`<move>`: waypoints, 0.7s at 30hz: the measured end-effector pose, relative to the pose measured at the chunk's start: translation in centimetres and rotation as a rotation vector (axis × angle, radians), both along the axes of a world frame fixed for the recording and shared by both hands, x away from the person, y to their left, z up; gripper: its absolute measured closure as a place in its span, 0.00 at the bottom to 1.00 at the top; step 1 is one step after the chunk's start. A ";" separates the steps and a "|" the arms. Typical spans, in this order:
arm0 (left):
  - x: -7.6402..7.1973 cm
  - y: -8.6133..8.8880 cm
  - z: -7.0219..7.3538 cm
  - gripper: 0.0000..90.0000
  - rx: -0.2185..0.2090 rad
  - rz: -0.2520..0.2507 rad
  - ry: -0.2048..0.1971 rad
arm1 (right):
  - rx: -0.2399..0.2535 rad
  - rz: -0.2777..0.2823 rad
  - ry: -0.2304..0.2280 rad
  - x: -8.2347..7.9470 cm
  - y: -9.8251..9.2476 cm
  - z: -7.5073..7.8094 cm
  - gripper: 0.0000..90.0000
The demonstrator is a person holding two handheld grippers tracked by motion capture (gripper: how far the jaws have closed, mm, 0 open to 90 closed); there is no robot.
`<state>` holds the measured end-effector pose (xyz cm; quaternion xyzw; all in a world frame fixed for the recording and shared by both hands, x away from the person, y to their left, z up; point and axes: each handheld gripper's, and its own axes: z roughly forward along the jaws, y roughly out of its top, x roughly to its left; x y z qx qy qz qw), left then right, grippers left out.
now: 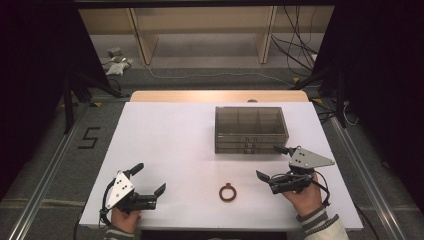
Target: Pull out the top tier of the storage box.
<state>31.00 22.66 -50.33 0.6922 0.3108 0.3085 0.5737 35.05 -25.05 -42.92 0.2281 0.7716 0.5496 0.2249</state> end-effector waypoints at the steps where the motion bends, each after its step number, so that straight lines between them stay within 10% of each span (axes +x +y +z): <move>1: 0.0 0.0 0.0 0.00 0.000 0.000 0.000 | 0.001 0.005 -0.005 0.0 0.1 0.0 0.01; 8: 0.0 0.0 0.0 0.00 0.002 0.000 0.000 | -0.047 -0.010 0.086 0.6 0.6 0.5 0.02; 21: 0.0 0.0 0.0 0.00 0.002 0.001 -0.001 | -0.117 -0.030 0.030 0.8 1.5 0.8 0.18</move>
